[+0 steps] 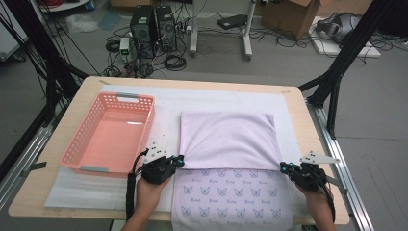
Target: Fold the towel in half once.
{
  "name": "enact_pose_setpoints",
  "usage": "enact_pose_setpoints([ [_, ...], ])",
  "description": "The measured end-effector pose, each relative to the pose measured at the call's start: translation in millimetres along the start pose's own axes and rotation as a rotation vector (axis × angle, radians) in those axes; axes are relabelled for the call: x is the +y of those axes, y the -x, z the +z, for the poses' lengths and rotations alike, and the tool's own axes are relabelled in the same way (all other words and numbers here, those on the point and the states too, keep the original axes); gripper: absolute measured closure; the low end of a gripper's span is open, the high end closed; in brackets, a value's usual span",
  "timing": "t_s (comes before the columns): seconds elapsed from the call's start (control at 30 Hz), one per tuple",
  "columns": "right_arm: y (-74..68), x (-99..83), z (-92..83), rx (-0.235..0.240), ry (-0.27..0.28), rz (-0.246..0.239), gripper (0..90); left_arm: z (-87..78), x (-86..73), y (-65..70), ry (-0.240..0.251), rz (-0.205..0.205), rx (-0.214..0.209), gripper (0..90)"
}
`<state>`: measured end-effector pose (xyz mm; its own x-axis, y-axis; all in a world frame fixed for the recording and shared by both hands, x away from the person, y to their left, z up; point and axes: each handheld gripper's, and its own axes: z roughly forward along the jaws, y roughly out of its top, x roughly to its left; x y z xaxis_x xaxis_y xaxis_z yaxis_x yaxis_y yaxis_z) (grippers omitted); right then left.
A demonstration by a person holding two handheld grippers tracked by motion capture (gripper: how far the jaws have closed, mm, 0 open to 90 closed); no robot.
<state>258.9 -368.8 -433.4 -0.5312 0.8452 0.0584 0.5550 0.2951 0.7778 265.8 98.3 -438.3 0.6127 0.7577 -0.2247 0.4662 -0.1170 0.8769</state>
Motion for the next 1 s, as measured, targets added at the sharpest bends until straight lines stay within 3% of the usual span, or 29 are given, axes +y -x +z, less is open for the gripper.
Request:
enact_pose_setpoints([
  [0.6,-56.6,-45.7,-58.2,-0.023,0.007,0.012,88.5,-60.2,-37.8,40.2,0.000,0.024,-0.021,88.6],
  [1.0,-87.4,-72.1,-86.1,-0.018,0.004,0.016,88.5,-96.7,-63.2,60.4,-0.006,0.017,-0.031,88.6],
])
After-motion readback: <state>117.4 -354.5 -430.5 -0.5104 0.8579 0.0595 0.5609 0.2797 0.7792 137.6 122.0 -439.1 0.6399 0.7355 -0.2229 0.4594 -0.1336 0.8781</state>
